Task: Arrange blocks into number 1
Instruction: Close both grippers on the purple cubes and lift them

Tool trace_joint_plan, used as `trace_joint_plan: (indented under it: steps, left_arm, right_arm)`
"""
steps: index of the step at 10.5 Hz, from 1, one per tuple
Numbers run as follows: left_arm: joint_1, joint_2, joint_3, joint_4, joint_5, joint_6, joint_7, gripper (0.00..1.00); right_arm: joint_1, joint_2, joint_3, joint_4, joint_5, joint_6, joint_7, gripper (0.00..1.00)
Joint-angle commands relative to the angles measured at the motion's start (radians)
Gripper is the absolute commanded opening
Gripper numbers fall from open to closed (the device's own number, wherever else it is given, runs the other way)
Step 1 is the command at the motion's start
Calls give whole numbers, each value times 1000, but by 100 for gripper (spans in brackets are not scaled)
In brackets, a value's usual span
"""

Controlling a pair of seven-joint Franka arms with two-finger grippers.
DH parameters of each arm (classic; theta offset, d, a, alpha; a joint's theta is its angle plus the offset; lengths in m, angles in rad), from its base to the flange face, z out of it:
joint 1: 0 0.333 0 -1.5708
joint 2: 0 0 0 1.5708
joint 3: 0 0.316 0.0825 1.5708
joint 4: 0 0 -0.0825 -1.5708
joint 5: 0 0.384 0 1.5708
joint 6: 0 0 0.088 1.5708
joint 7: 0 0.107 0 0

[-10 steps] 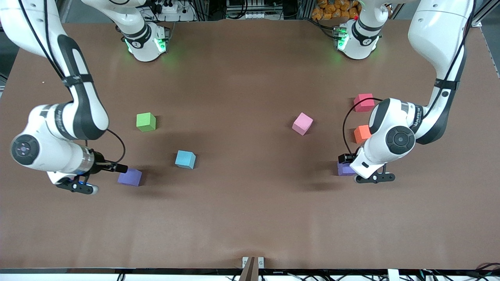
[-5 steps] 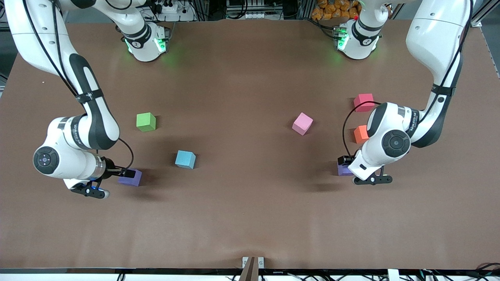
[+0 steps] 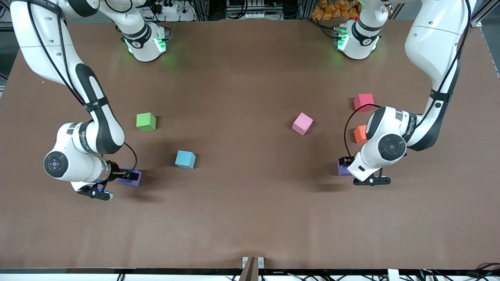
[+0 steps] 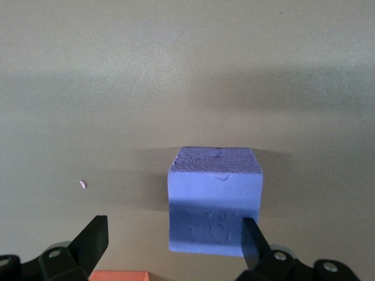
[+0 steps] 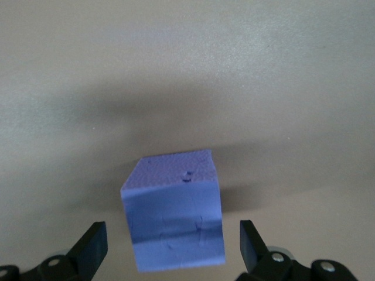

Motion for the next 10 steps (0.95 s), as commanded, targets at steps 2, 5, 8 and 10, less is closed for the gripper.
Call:
trace_joint_plan:
  steps: [2, 5, 8, 10]
  left_arm:
    - [0, 17, -5, 8, 29, 37, -66, 100]
    - [5, 4, -8, 13, 25, 36, -65, 100]
    - [-4, 4, -8, 14, 17, 37, -78, 100]
    - [-10, 10, -10, 13, 19, 37, -146, 100]
  right_arm:
    - [9, 53, -1, 17, -6, 51, -6, 100]
    - [9, 53, -1, 11, -6, 52, -33, 73]
    - [3, 38, -1, 2, -5, 45, -47, 53]
    - [0, 29, -1, -3, -3, 46, -59, 50]
